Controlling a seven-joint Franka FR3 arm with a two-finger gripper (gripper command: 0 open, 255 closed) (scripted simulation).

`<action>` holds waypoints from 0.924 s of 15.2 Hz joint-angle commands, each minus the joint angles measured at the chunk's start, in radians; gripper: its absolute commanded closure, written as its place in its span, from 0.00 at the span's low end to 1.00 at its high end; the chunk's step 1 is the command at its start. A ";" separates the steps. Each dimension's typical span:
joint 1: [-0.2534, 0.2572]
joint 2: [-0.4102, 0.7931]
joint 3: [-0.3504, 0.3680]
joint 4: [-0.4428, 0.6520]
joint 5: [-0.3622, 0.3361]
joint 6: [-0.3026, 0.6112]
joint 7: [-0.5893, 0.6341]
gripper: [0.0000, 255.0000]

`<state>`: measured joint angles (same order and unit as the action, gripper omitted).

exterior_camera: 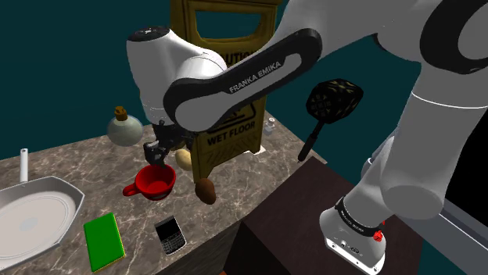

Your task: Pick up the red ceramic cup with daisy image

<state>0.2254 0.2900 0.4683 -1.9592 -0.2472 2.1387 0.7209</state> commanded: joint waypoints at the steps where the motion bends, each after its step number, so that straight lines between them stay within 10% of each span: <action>1: 0.041 0.088 -0.009 0.077 -0.056 -0.011 0.049 0.00; 10: 0.235 0.467 -0.083 0.489 -0.210 -0.110 0.140 0.00; 14: 0.241 0.499 -0.093 0.488 -0.222 -0.078 0.150 0.00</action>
<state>0.4639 0.7783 0.3786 -1.4732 -0.4647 2.0521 0.8683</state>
